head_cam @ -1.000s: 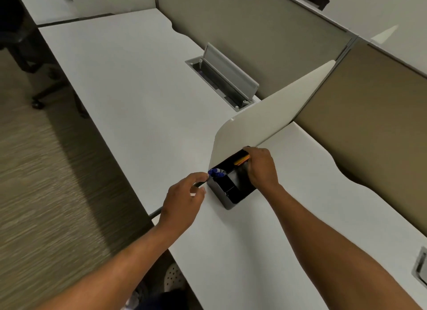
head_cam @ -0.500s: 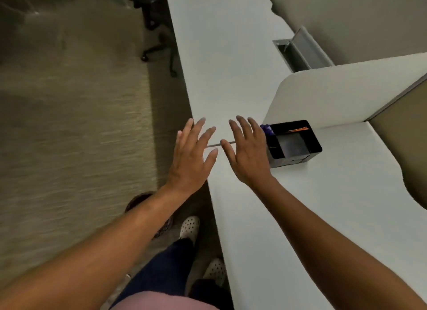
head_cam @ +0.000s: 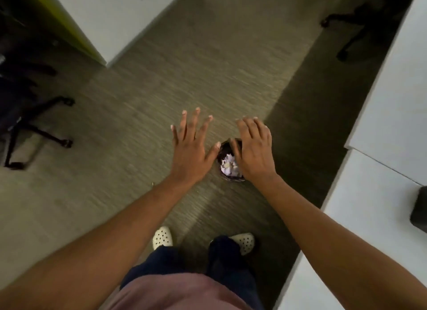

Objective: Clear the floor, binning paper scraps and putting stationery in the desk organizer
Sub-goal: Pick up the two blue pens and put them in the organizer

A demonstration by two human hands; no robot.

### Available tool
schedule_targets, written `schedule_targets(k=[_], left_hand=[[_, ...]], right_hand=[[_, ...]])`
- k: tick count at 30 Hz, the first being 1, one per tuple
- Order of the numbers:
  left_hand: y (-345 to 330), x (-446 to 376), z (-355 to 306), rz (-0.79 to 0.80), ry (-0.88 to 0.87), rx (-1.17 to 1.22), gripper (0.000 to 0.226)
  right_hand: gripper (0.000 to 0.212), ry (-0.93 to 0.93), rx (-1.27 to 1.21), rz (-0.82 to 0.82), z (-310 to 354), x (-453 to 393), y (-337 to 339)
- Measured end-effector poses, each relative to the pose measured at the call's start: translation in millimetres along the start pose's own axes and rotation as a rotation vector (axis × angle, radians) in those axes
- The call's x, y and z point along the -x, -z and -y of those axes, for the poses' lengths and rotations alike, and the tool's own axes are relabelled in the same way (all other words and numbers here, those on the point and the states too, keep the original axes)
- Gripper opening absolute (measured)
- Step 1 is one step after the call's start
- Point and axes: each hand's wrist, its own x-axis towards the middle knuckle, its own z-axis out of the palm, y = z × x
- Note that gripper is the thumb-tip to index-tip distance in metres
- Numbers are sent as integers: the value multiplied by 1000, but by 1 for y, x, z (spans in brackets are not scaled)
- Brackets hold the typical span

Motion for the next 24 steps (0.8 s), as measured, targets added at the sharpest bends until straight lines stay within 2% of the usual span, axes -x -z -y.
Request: schedule_targets(k=[6, 12, 18, 24], left_hand=[[16, 62, 123, 32, 223, 24, 72], [22, 108, 230, 105, 309, 56, 73], [-28, 140, 312, 177, 353, 23, 72], [-130, 169, 373, 278, 480, 56, 75]], right_hand=[[50, 138, 52, 135, 106, -14, -75], [48, 179, 83, 215, 174, -14, -151], [52, 139, 98, 343, 192, -11, -251], [47, 110, 131, 474, 173, -17, -379]])
